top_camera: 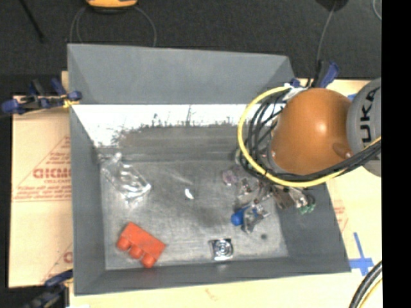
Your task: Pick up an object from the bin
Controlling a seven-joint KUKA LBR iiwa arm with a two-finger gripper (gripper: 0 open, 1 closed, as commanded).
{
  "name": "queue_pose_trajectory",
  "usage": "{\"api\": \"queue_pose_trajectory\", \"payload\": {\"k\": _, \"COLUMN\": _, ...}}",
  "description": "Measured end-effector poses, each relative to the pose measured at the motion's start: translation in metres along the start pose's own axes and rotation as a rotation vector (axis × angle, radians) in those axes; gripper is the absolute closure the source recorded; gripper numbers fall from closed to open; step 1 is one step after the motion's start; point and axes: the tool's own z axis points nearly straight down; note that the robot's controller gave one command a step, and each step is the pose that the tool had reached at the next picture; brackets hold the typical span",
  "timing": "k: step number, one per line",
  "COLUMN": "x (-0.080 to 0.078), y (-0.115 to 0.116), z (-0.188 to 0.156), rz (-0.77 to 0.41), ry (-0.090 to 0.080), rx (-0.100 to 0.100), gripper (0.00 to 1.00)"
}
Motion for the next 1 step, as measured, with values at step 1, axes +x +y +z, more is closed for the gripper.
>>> {"api": "queue_pose_trajectory", "payload": {"k": 1, "x": -0.0655, "y": 0.0646, "z": -0.0825, "rz": -0.329, "ry": -0.001, "rx": -0.004, "gripper": 1.00}}
